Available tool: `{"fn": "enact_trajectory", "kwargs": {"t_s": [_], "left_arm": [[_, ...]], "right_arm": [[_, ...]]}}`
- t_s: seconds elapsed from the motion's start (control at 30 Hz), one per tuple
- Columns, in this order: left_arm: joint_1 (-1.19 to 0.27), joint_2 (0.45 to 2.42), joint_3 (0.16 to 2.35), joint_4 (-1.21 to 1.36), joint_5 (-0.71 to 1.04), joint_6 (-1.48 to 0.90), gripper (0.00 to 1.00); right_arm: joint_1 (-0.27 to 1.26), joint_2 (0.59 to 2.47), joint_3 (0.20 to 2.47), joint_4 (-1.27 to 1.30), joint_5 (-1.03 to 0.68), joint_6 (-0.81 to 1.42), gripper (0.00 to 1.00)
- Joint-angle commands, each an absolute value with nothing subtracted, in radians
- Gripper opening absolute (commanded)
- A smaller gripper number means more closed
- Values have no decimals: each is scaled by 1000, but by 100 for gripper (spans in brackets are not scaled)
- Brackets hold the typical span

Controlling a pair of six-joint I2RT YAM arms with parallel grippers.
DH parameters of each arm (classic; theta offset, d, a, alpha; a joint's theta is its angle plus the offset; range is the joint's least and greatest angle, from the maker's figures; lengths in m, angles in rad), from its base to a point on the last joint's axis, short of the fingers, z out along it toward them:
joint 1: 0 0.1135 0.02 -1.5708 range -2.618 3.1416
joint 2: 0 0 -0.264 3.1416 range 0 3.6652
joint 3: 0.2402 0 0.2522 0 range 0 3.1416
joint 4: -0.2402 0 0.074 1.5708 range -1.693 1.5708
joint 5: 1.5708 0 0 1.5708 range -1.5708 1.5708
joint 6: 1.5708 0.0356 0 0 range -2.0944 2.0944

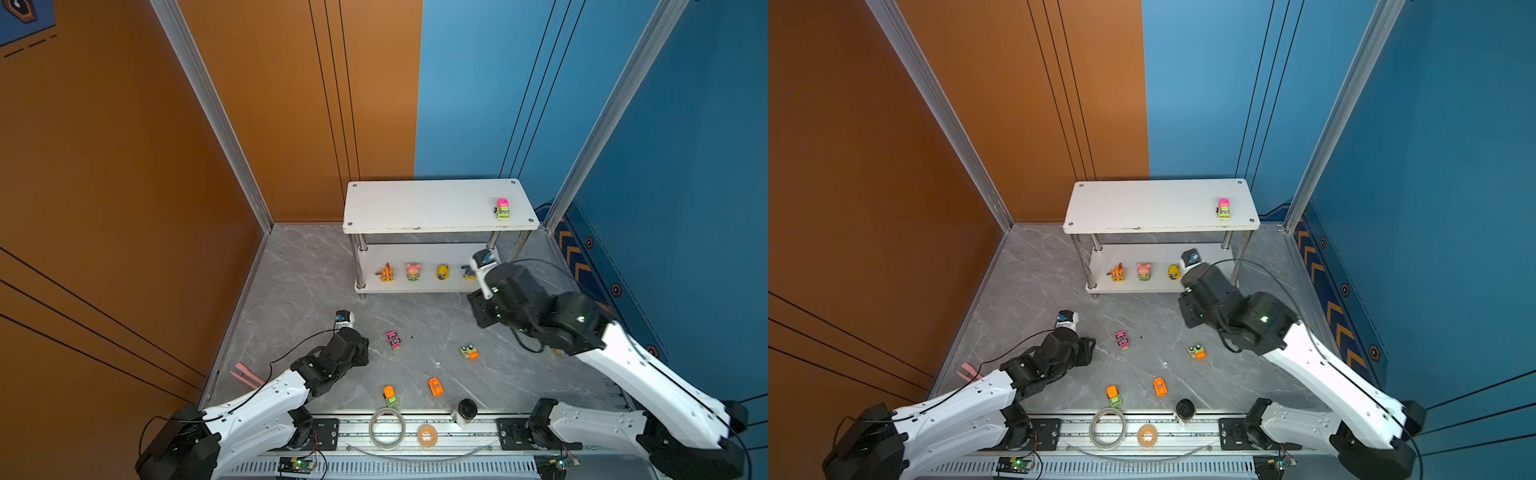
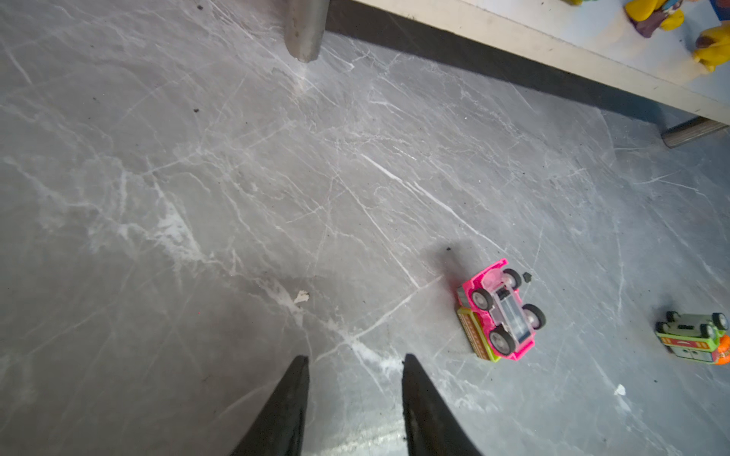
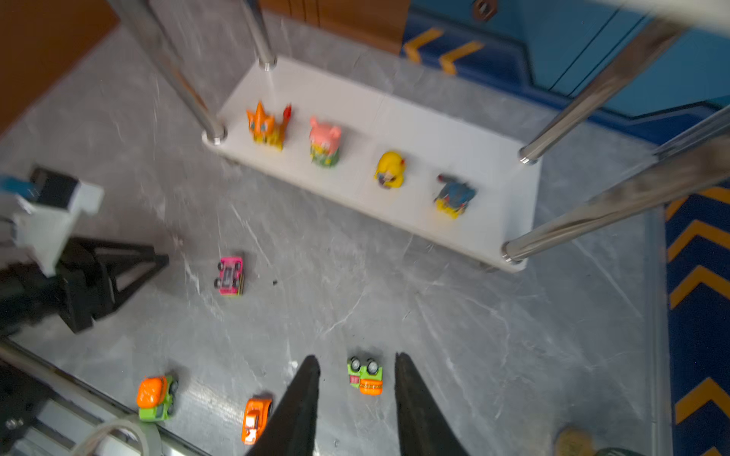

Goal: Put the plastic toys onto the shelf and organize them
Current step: 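Move the right gripper down to the orange toy and close on it, then lift the orange toy with the right gripper up over the top shelf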

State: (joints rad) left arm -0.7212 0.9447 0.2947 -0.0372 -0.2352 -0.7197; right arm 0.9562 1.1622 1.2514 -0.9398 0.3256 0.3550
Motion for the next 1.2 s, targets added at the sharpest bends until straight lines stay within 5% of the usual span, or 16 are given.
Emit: {"fn": "enact_trajectory", "kwargs": {"t_s": [0.0, 0.1, 0.33, 0.5, 0.87, 1.17], "left_arm": [[-728, 952, 295, -40, -259, -715, 39], [-731, 963, 305, -31, -248, -716, 37], [-737, 969, 299, -24, -261, -724, 37], [-737, 977, 292, -14, -261, -729, 37], [-731, 982, 290, -16, -268, -723, 42], [-719, 995, 285, 0, -260, -721, 45]], "right_arm": [[1077, 1198, 1118, -759, 355, 457, 25], [1129, 1274, 1061, -717, 305, 505, 23], [1153, 1450, 1007, -796, 118, 638, 47], [1181, 1531, 978, -776, 47, 653, 55], [1190, 1646, 972, -734, -7, 669, 54], [1191, 1658, 973, -770, -8, 679, 41]]}}
